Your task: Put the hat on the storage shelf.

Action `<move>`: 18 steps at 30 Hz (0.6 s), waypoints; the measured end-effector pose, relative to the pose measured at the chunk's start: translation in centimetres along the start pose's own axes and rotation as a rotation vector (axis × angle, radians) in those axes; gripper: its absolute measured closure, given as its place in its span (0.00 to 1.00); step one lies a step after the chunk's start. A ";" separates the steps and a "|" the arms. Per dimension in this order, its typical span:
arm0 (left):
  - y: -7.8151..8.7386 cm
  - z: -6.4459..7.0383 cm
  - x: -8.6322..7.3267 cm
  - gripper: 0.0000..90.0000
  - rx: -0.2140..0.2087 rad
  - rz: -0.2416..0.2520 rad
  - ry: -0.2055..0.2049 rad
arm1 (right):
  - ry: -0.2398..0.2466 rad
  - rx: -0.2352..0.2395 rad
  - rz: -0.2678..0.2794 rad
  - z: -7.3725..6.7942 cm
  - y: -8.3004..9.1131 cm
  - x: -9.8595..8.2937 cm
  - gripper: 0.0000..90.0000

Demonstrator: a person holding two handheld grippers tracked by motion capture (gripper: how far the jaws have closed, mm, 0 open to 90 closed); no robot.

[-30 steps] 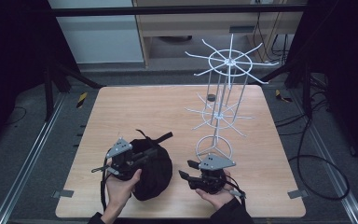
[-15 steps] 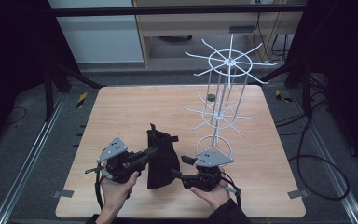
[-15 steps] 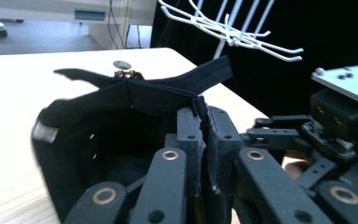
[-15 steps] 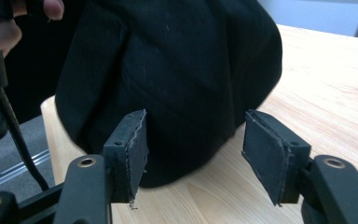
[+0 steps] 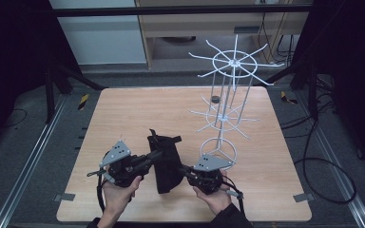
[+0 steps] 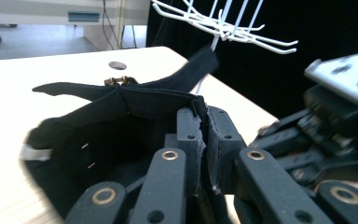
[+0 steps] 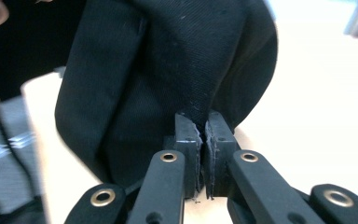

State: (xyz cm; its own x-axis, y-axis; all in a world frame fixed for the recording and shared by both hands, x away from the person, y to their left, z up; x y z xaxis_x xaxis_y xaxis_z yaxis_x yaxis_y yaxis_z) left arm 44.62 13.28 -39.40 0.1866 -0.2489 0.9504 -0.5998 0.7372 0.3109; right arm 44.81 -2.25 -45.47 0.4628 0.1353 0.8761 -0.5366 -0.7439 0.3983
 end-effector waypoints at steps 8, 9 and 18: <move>2.1 -1.7 -3.2 0.93 0.076 -0.068 -0.007 | 0.121 -0.061 -0.027 -1.7 -0.9 1.0 0.95; 2.5 -2.1 -3.8 0.93 0.086 -0.074 -0.002 | 0.140 -0.059 -0.035 -2.2 -1.2 1.1 0.95; 5.7 -6.2 -7.4 0.92 0.220 -0.141 0.064 | 0.152 -0.031 -0.053 -6.4 -6.2 2.2 0.92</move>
State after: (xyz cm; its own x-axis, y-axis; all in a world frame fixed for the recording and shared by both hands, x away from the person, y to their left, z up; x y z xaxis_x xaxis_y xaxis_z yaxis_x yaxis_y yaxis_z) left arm 44.64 23.14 -44.56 0.3248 -0.2946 0.8987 -0.7180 0.5417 0.4370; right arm 44.65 6.90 -44.26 0.3800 0.2735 0.8836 -0.5368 -0.7127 0.4515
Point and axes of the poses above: each handheld gripper's, and its own axes: y roughly backward along the jaws, x roughly out of its top, z roughly to its right, the point moved 7 cm from there along -y, roughly forward along the jaws, and after that the axes turned 14 degrees about -y, right-handed, at the moved point
